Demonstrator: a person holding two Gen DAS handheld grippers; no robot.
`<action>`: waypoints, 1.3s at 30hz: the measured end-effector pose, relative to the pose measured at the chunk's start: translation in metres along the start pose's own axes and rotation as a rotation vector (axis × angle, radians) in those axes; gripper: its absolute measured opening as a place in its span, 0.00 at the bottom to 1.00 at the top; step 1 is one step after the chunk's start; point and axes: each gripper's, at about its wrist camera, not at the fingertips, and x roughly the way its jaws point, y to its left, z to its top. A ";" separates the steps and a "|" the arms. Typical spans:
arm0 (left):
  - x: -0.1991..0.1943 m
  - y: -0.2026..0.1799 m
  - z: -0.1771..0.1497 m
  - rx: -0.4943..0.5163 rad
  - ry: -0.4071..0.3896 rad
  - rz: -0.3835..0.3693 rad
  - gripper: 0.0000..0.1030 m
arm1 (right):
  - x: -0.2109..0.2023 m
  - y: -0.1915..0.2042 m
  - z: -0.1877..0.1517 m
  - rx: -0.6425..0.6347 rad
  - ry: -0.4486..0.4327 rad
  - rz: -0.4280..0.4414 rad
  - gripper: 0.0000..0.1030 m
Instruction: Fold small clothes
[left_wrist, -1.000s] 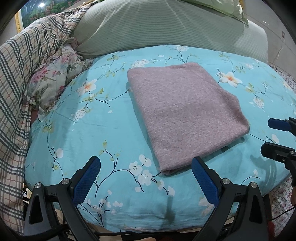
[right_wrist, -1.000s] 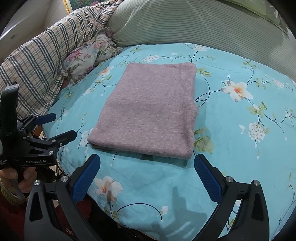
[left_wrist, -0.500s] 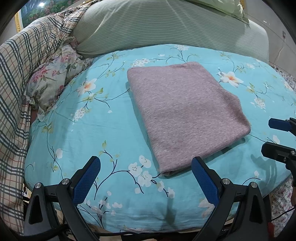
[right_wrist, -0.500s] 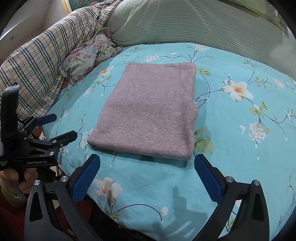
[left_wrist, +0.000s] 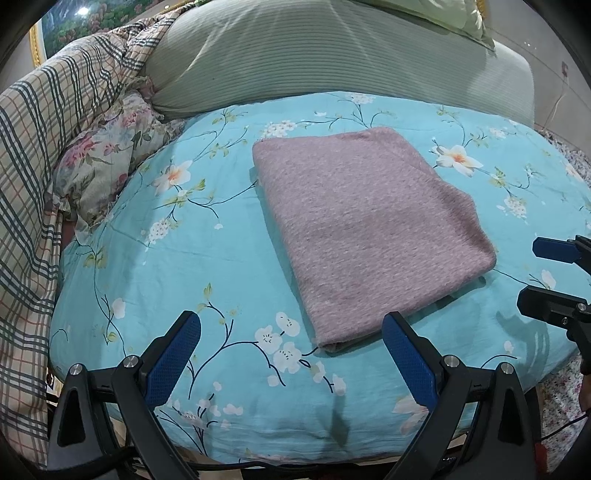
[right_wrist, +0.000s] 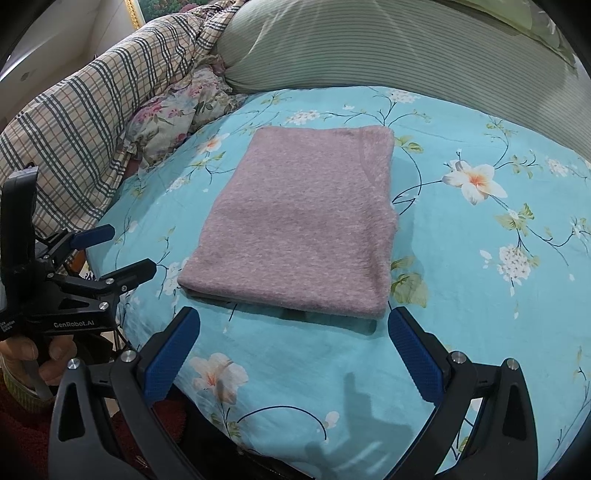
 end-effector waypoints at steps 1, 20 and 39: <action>0.000 0.000 0.000 0.001 0.000 0.001 0.96 | 0.000 0.001 -0.001 0.001 0.000 -0.001 0.99; -0.004 -0.006 0.001 0.008 -0.006 -0.006 0.96 | 0.001 0.002 -0.001 0.000 0.003 0.001 0.99; -0.005 -0.007 0.002 0.006 -0.009 -0.021 0.96 | 0.000 0.007 -0.002 0.003 0.000 0.003 0.99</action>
